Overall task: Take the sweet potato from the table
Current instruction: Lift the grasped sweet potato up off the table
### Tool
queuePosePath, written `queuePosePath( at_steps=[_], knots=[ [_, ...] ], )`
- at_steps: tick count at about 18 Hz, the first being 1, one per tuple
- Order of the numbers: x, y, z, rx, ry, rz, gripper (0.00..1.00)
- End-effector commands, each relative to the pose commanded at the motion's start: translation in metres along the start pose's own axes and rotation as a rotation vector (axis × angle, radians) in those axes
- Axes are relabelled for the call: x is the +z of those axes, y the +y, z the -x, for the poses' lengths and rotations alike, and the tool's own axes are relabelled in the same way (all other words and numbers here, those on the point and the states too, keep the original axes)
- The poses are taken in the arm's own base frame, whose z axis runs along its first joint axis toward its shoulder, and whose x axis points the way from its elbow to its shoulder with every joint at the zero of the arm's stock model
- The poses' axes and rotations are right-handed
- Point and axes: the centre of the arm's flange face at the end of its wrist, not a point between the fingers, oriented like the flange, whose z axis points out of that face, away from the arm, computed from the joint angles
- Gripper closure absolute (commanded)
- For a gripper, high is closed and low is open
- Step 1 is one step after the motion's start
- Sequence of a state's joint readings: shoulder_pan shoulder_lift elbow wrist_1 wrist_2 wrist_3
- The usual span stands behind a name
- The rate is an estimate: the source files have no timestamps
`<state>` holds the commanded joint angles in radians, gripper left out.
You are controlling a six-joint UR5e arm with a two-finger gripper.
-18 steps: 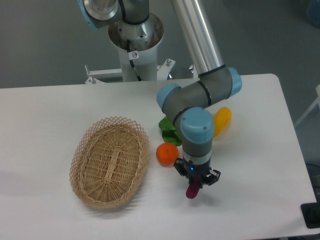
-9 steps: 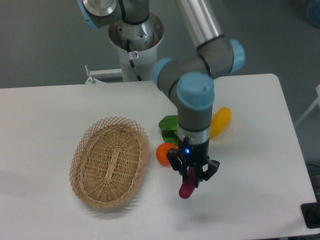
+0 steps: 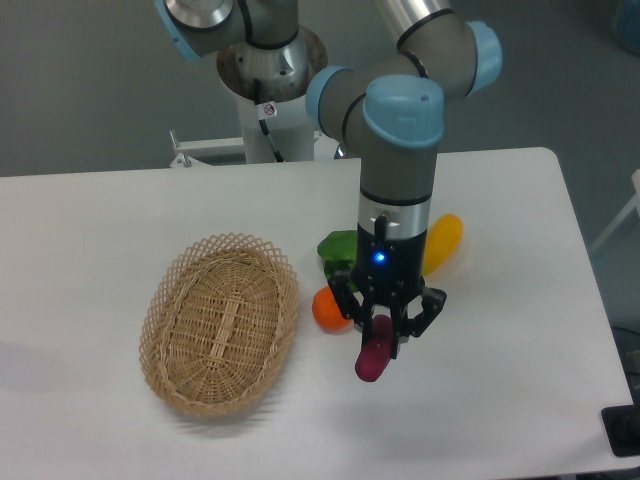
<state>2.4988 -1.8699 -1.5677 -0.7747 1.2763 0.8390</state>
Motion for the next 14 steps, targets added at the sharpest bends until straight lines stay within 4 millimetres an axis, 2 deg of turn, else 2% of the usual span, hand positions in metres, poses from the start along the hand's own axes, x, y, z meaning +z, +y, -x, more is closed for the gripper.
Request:
queuePosePath(
  at_steps=[5,14],
  knots=[
    [0.0005,0.0057,0.0034,-0.008,0.004,0.000,0.61],
    [-0.0033,0.0027,0.0062,-0.005,0.003,-0.015,0.61]
  ],
)
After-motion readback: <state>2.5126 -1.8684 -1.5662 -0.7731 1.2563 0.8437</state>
